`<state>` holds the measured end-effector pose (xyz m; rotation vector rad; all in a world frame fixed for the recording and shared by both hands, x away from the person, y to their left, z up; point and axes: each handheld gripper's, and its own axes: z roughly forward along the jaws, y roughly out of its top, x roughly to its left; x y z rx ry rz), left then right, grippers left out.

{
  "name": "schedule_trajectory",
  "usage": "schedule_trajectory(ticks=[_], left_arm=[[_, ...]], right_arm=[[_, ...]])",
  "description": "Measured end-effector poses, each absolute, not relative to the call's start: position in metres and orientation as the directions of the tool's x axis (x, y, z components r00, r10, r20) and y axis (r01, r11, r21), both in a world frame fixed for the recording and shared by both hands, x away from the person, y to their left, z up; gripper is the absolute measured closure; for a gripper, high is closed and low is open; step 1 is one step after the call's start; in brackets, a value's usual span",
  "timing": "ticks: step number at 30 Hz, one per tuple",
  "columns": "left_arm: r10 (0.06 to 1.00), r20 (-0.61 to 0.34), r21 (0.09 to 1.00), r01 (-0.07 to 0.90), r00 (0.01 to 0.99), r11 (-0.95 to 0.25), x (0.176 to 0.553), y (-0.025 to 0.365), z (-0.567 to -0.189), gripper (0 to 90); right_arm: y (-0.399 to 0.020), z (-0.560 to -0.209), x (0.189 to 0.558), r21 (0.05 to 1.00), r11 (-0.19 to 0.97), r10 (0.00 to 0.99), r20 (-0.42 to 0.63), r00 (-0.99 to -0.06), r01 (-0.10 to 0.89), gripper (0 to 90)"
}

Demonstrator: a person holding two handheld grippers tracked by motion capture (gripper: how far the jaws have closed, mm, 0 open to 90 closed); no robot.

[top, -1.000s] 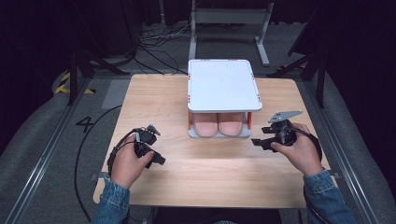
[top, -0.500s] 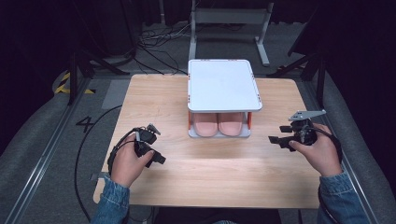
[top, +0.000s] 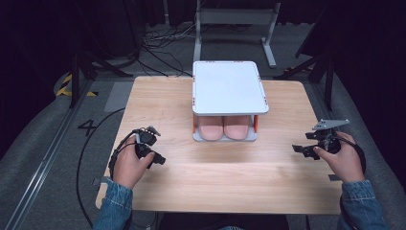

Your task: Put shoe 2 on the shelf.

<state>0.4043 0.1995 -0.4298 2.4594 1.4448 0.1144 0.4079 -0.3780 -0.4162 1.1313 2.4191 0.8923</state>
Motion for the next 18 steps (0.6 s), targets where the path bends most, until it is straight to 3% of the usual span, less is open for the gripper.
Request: schedule_trajectory(ticks=[2, 8, 18], left_arm=[[0.866, -0.088, 0.294, 0.844, 0.492, -0.449, 0.405, 0.202, -0.431, 19.7], [0.852, -0.096, 0.346, 0.820, 0.515, -0.456, 0.408, 0.209, -0.437, 19.2], [0.840, -0.095, 0.397, 0.795, 0.534, -0.460, 0.412, 0.215, -0.446, 18.2]], right_arm=[[-0.381, -0.424, 0.409, 0.655, 0.513, 0.733, 0.003, -0.680, 0.555, 18.2], [-0.385, -0.447, 0.415, 0.665, 0.511, 0.751, -0.037, -0.659, 0.545, 16.4], [-0.389, -0.478, 0.423, 0.716, 0.454, 0.761, -0.001, -0.649, 0.530, 16.3]])
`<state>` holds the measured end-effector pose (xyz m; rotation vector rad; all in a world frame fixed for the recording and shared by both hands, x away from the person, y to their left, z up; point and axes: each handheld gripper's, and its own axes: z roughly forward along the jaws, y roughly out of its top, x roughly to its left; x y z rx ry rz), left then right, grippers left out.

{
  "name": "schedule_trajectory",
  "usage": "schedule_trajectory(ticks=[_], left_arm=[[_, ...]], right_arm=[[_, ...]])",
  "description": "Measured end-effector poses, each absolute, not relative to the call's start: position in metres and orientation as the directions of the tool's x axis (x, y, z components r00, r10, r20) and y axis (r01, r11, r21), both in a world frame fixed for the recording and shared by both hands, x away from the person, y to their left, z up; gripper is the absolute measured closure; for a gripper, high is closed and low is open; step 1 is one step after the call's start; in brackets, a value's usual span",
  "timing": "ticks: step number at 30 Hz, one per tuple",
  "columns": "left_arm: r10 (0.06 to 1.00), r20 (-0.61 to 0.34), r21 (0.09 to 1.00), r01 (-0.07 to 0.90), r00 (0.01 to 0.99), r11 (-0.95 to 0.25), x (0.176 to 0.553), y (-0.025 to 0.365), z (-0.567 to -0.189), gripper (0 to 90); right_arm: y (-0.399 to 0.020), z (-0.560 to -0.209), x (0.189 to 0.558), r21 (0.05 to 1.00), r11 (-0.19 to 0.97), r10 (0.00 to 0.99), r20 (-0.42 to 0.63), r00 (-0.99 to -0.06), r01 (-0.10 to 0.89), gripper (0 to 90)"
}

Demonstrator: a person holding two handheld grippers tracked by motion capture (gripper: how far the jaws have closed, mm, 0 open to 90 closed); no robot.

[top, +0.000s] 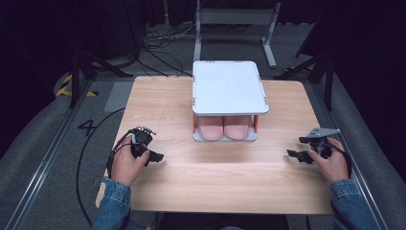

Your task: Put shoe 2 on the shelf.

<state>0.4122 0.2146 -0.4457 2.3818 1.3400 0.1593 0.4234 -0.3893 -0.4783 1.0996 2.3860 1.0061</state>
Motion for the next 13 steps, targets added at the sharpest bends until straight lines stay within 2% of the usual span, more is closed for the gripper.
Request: schedule_trajectory(ticks=[3, 13], left_arm=[[0.838, -0.109, 0.412, 0.791, 0.535, -0.451, 0.4128, 0.2140, -0.4468, 18.0], [0.841, -0.124, 0.430, 0.792, 0.526, -0.432, 0.4134, 0.2155, -0.4457, 17.8]], right_arm=[[-0.3892, -0.4867, 0.4234, 0.739, 0.466, 0.734, -0.016, -0.679, 0.487, 15.5], [-0.3895, -0.4875, 0.4238, 0.736, 0.458, 0.733, 0.005, -0.681, 0.498, 14.7]])
